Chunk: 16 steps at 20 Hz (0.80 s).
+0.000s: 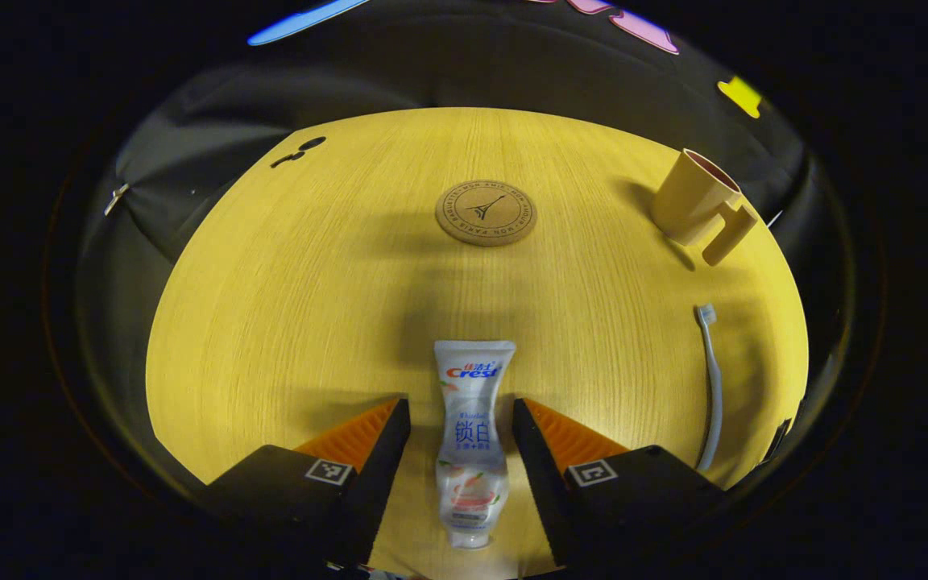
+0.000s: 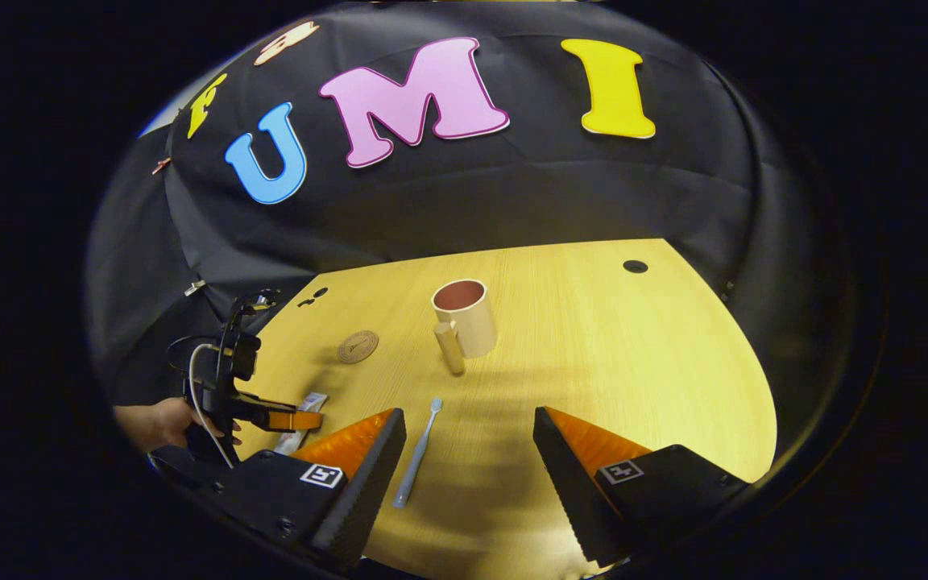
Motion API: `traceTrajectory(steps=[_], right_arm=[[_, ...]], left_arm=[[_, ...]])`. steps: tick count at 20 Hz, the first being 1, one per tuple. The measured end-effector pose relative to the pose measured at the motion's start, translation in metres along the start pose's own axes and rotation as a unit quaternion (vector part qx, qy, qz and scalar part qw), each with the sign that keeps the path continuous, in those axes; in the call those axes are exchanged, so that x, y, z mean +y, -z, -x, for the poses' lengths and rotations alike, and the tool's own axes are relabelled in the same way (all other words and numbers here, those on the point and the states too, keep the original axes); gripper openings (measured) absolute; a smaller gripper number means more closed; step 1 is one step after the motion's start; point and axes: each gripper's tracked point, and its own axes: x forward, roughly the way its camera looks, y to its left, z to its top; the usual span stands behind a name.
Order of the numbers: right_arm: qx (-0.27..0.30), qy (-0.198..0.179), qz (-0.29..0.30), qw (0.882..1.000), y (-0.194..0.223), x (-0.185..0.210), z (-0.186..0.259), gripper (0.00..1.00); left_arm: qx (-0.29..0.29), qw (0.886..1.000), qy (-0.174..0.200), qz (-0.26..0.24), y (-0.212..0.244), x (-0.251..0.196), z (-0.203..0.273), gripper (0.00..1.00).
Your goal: Put the toothbrush and toothpaste on the desktop into the cup, then pick up the cup and place it on the coaster on the desktop.
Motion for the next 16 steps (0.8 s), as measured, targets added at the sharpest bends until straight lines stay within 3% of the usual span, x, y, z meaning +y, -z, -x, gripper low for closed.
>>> traceTrajectory(steps=[4,5,7,8,13,14,15,16], right_arm=[[0.031,-0.007,-0.009,0.999,0.018,0.008,-0.012,0.98],[0.042,-0.009,-0.012,0.999,0.025,0.010,-0.014,0.98],[0.067,-0.012,-0.027,0.997,0.040,0.016,-0.023,0.98],[0.079,-0.007,-0.033,0.996,0.047,0.016,-0.026,0.98],[0.109,0.008,-0.019,0.994,0.066,0.028,-0.043,0.97],[0.118,0.009,-0.021,0.993,0.071,0.032,-0.048,0.96],[0.125,0.012,-0.022,0.992,0.073,0.034,-0.054,0.96],[0.130,0.018,-0.024,0.991,0.073,0.035,-0.060,0.96]], left_arm=[[0.039,0.999,0.006,-0.012,0.003,-0.006,0.001,0.63],[0.043,0.999,0.005,-0.013,0.003,-0.006,0.001,0.48],[0.049,0.999,0.005,-0.009,0.003,-0.007,0.001,0.39],[0.049,0.999,0.006,-0.008,0.003,-0.008,0.001,0.42],[0.039,0.999,0.017,0.003,0.002,-0.005,0.002,0.30],[0.037,0.999,0.020,0.004,0.001,-0.005,0.002,0.34],[0.033,0.999,0.023,0.007,0.002,-0.004,0.002,0.27],[0.028,0.999,0.028,0.008,0.001,-0.005,0.003,0.31]])
